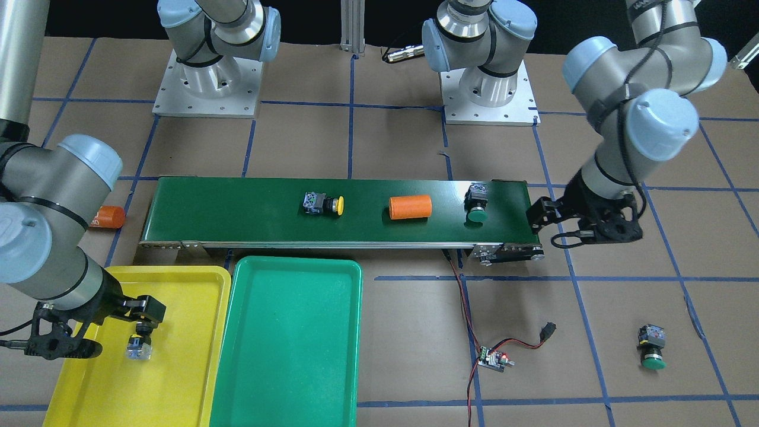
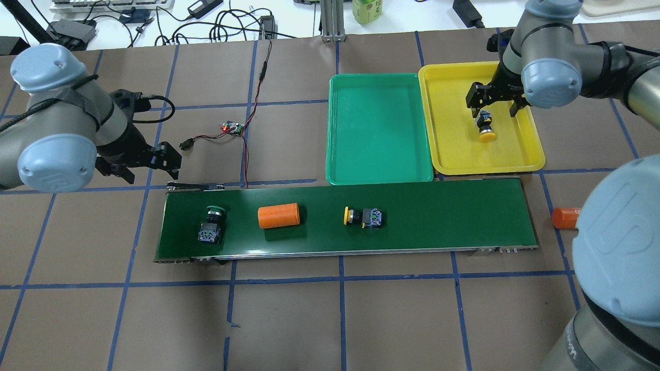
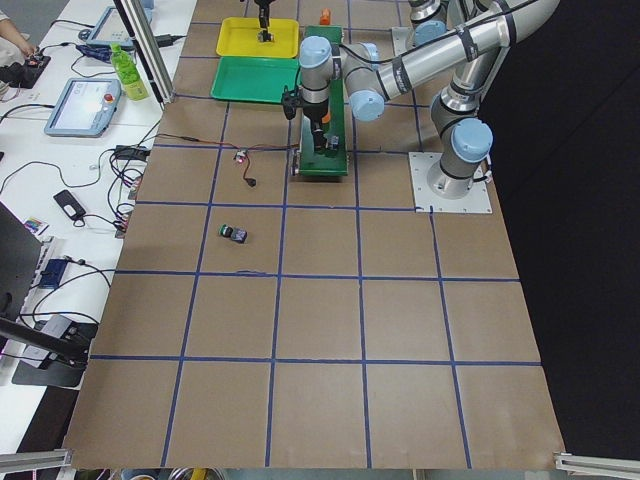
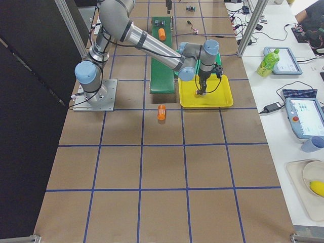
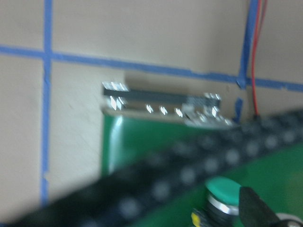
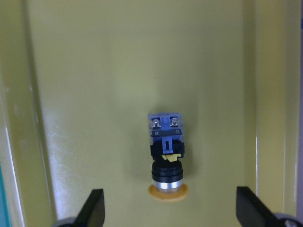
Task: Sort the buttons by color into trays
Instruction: 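Move right gripper to belt end and grasp yellow-capped button while left gripper carries green button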
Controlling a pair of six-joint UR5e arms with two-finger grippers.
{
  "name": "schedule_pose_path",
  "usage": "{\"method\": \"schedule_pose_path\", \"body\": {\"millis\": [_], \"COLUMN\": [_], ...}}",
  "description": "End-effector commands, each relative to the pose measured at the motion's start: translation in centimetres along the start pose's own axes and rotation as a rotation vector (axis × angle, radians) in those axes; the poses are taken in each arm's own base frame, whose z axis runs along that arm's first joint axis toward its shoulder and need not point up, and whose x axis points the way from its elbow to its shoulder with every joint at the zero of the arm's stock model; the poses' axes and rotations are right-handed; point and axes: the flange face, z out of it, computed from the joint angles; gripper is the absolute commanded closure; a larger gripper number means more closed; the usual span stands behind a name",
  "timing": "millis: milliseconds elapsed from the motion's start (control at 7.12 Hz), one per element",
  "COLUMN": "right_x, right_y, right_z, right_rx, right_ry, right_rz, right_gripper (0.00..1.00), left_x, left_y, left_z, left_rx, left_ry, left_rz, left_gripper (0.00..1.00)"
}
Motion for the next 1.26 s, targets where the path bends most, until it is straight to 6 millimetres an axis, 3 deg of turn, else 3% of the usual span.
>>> {"method": "schedule_pose_path", "body": {"millis": [0, 140, 281, 421, 562, 702, 842, 1123], "right_x": [-4.4, -7.8, -10.4, -12.7, -12.9, -12.4, -11.9, -12.4], "right_y": [4.3, 5.6, 7.2, 9.9, 12.8, 17.4, 20.2, 21.5], "right_z": [-6.0, -7.8, -9.3, -12.8, -14.4, -14.8, -13.4, -8.7], "right_rx": [-0.067, -0.047, -0.052, -0.055, -0.047, -0.076, -0.078, -0.075], "right_ry": [-0.001, 0.002, -0.009, -0.076, -0.071, -0.058, -0.056, -0.069], "right_rz": [0.11, 0.194, 0.298, 0.416, 0.509, 0.557, 0.704, 0.993], "right_gripper": [0.0, 0.0, 0.0, 0.0, 0.0, 0.0, 0.0, 0.0], "left_x": [-8.9, -12.3, -15.8, -17.0, -17.5, -17.5, -17.4, -17.3], "left_y": [-8.6, -13.2, -15.9, -17.3, -18.0, -18.2, -18.2, -18.0], "left_z": [1.0, 2.0, 4.1, 5.8, 7.7, 9.2, 10.1, 12.1], "left_rx": [0.029, 0.043, 0.041, 0.035, 0.024, 0.027, 0.02, 0.009], "left_ry": [-0.012, -0.036, -0.031, -0.027, -0.019, -0.019, -0.013, -0.005], "left_rz": [0.036, 0.093, 0.113, 0.135, 0.139, 0.14, 0.141, 0.152], "left_gripper": [0.0, 0.0, 0.0, 0.0, 0.0, 0.0, 0.0, 0.04]}}
